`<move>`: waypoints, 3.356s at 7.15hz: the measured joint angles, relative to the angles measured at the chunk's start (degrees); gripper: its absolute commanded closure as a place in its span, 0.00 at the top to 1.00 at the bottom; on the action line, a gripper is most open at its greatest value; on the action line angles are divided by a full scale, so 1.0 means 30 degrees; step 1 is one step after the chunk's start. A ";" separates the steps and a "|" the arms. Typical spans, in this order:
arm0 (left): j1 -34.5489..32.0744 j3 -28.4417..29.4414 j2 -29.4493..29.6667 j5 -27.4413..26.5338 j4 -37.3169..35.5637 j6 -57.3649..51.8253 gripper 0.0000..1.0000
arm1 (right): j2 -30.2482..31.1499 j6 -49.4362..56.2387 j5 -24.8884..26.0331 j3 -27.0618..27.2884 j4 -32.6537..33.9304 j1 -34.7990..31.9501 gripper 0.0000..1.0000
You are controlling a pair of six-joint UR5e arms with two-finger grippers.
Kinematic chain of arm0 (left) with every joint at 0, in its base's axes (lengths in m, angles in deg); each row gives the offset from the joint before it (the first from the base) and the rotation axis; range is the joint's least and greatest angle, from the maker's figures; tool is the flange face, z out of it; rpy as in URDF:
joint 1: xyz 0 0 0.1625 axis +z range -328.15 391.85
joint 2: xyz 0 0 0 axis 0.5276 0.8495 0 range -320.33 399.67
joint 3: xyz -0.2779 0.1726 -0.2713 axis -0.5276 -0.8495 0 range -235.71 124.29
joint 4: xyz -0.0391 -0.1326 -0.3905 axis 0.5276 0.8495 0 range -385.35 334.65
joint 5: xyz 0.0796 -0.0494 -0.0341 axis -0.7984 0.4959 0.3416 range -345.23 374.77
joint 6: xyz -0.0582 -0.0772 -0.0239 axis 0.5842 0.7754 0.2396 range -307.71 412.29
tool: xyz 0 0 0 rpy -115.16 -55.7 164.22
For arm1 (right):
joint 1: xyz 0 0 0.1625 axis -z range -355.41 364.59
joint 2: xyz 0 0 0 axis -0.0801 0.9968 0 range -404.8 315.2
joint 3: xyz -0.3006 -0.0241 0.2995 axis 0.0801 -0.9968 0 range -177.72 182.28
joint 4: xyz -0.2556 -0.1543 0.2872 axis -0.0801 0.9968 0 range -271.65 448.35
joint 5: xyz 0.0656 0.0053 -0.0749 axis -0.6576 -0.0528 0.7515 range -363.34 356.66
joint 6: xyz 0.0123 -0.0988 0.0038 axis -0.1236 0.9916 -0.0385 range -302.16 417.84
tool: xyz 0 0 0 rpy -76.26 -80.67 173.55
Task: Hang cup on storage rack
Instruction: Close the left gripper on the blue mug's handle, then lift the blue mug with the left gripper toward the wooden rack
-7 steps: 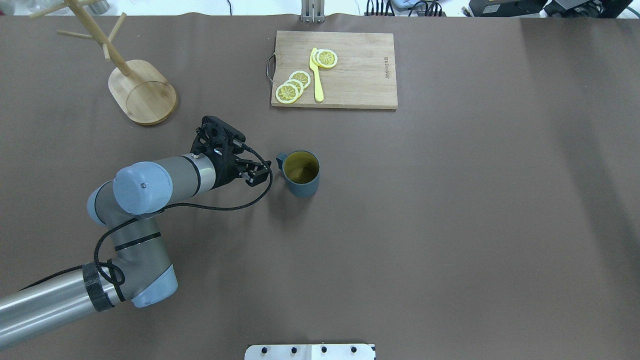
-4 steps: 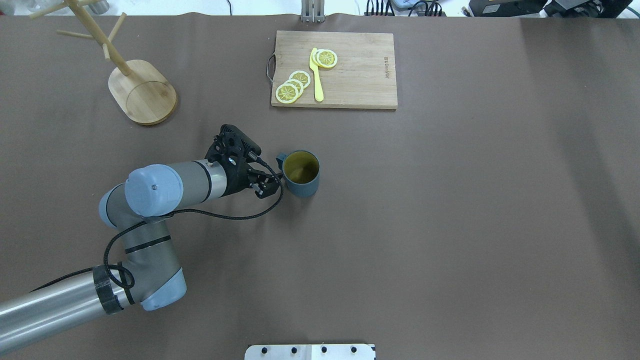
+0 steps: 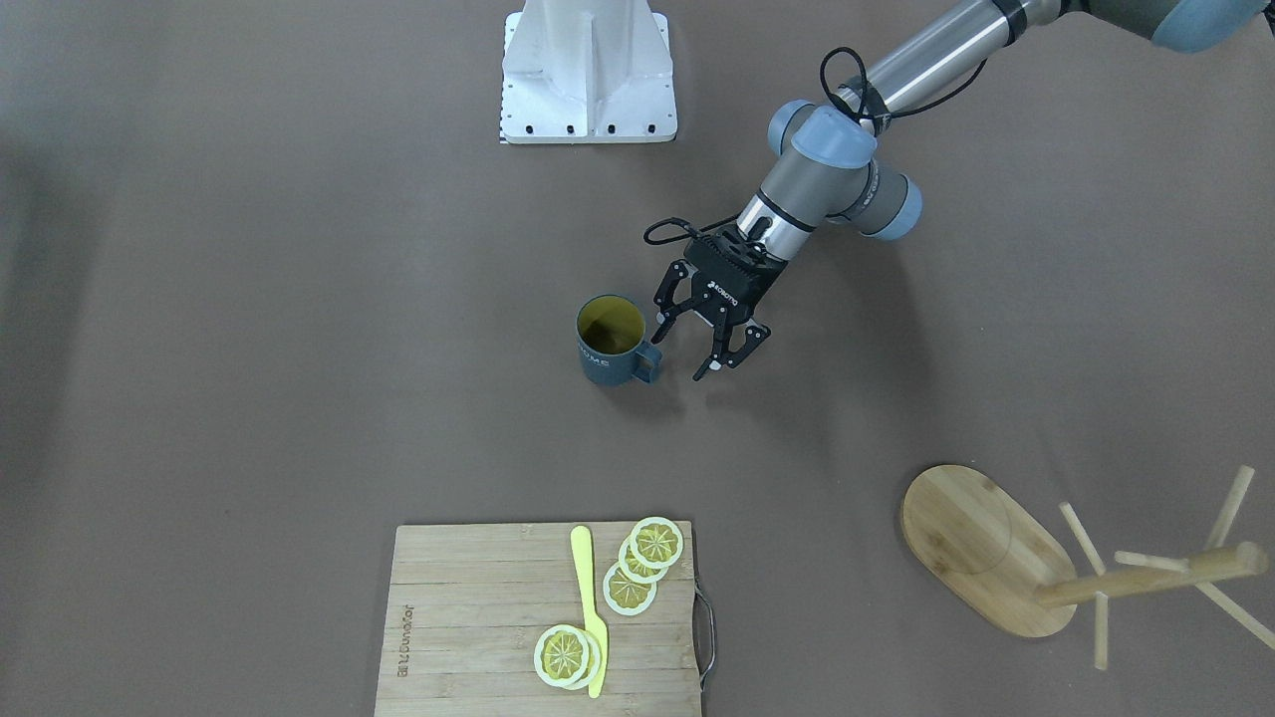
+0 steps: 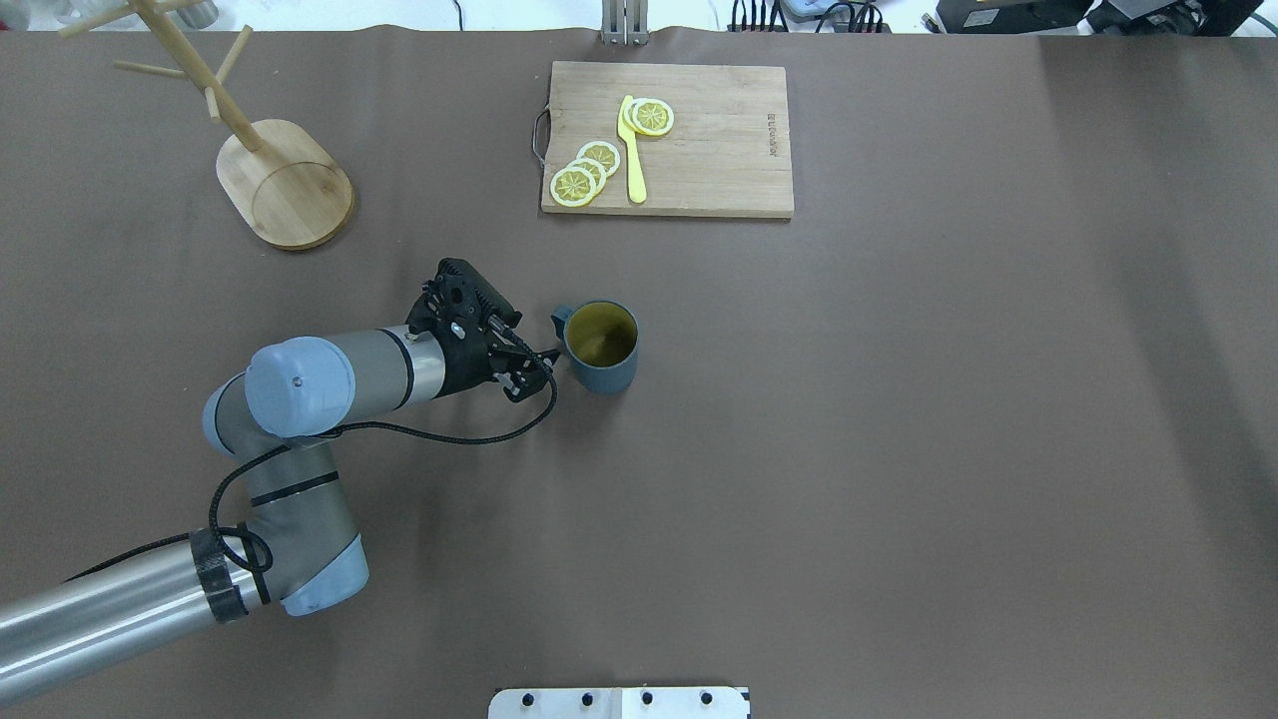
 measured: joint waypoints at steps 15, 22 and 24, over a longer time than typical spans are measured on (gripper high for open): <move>-0.0015 0.1093 0.1177 -0.0025 0.0117 0.0986 0.34 | -0.0043 0.0006 0.0059 0.0030 -0.0002 -0.0001 1.00; -0.0047 0.1097 0.1484 -0.0005 0.0191 0.3187 0.00 | -0.0042 0.0029 0.0059 0.0029 -0.0002 -0.0001 1.00; -0.0409 0.1072 0.1665 -0.0010 0.0312 0.5485 0.00 | 0.0016 0.0068 0.0046 0.0014 -0.0002 -0.0001 1.00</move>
